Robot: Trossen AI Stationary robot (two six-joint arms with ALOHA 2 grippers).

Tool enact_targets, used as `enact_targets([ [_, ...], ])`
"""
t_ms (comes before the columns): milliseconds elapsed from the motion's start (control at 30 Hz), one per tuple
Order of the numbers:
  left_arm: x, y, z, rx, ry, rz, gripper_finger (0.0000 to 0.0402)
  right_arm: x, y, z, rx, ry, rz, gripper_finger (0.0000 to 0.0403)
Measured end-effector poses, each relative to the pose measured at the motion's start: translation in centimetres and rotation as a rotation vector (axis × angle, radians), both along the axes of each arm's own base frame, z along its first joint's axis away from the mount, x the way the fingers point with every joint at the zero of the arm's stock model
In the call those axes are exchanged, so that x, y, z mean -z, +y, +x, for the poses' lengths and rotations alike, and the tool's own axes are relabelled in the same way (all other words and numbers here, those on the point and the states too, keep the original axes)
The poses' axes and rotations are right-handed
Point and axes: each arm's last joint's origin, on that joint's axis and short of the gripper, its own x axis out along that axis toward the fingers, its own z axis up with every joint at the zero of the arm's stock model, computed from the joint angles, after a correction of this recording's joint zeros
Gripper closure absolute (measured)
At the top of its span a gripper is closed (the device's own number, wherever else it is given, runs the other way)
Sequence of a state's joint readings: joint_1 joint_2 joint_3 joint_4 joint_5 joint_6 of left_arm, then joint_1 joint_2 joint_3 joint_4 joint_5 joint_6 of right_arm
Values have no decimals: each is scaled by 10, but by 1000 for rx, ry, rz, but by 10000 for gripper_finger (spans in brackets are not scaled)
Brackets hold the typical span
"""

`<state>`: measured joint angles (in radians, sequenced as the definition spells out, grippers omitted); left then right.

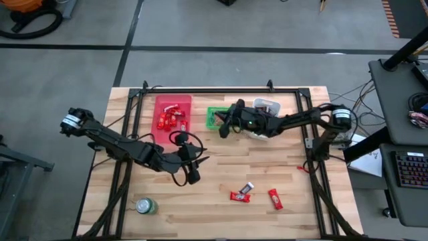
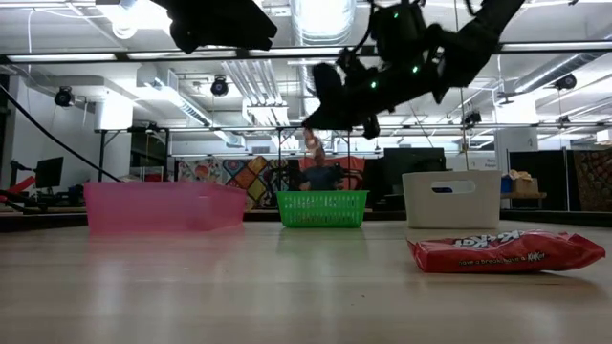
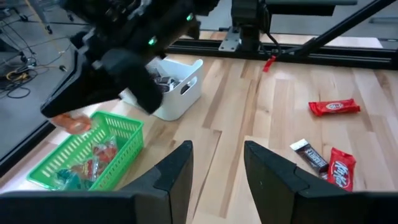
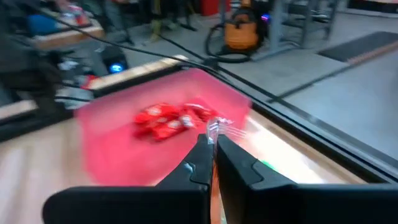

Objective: Sort candy
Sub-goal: Put the orange gummy into the green bin, then put the red chocolate bar into the pink bin

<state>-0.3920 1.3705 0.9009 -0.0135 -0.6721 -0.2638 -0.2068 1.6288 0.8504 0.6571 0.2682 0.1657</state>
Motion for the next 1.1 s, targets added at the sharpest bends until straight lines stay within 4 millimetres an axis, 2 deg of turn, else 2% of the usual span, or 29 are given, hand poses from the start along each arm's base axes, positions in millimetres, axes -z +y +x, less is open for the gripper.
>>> enact_targets([
  [167, 1, 0, 0, -4, 10, -1, 274, 13, -19, 4, 75, 30, 4, 381],
  [333, 1, 0, 0, -5, 9, -3, 274, 20, -24, 6, 81, 73, 19, 348],
  [533, 1, 0, 0, -6, 6, -8, 274, 19, -25, 7, 83, 75, 20, 293],
  [667, 1, 0, 0, -8, 4, -12, 274, 10, -24, 4, 81, 68, 19, 265],
  [767, 1, 0, 0, -8, 5, -12, 274, 0, -18, -1, 46, 90, 33, 254],
  [900, 3, 1, -1, -16, 3, -28, 274, -16, -1, -14, -139, 154, 144, 248],
  [1000, 6, 0, 1, -20, 4, -37, 274, -25, 18, -26, -315, 216, 301, 250],
  [1100, 12, -2, 5, -20, 12, -32, 274, -33, 46, -37, -442, 281, 444, 255],
])
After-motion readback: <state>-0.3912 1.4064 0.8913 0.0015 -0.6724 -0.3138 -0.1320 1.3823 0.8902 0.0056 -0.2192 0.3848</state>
